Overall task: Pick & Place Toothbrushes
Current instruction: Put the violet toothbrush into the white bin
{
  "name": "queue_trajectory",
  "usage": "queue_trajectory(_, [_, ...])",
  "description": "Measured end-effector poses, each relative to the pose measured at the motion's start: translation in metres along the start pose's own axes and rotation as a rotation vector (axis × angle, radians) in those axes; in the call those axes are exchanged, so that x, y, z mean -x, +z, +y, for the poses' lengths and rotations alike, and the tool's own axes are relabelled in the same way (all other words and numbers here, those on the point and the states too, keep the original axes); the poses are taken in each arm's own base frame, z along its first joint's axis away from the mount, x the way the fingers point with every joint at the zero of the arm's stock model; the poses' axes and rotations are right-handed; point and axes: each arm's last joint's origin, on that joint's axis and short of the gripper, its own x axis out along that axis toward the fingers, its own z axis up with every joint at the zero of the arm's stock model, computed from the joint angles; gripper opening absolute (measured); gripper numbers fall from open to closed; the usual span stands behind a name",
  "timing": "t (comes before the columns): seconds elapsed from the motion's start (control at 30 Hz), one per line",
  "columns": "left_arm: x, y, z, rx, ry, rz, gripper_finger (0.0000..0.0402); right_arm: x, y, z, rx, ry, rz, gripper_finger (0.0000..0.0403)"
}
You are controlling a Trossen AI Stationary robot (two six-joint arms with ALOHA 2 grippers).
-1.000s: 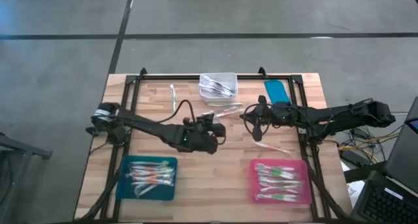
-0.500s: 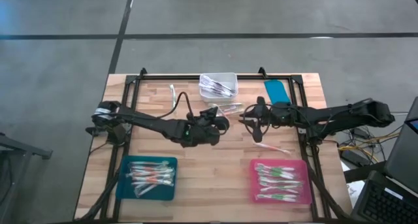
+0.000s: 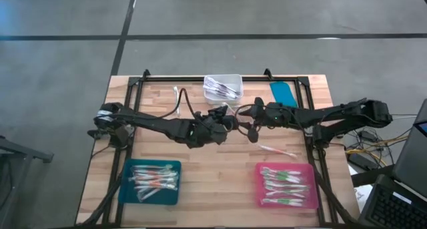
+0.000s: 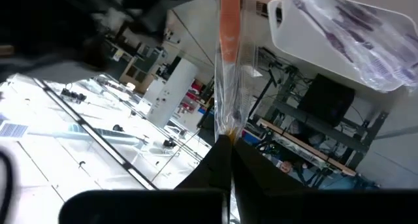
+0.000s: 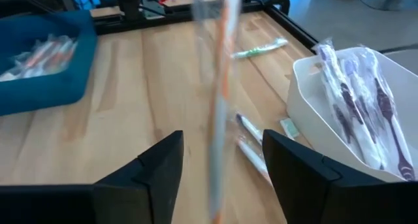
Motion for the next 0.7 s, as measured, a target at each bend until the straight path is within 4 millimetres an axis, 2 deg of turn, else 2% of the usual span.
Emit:
queue_trajectory(0.17, [0.0014, -0.0050, 0.0053, 0.022, 0.011, 0.003, 0.0007, -0.0081, 0.0029, -0.0032, -0.007, -0.018, 0.011, 0.0205])
queue_trajectory(0.33, [0.0002, -0.0058, 0.0051, 0.032, 0.009, 0.003, 0.0003, -0.0105, 0.0057, -0.0028, -0.007, -0.018, 0.009, 0.0175])
queue_trajectory(0.53, [-0.0009, -0.0063, 0.0048, 0.041, 0.007, 0.004, 0.0009, -0.0101, 0.0059, -0.0029, -0.006, -0.018, 0.009, 0.0115])
queue_trajectory(0.7, [-0.0009, -0.0062, 0.0047, 0.045, 0.007, 0.004, 0.0008, -0.0100, 0.0059, -0.0027, 0.000, -0.014, 0.009, 0.0043])
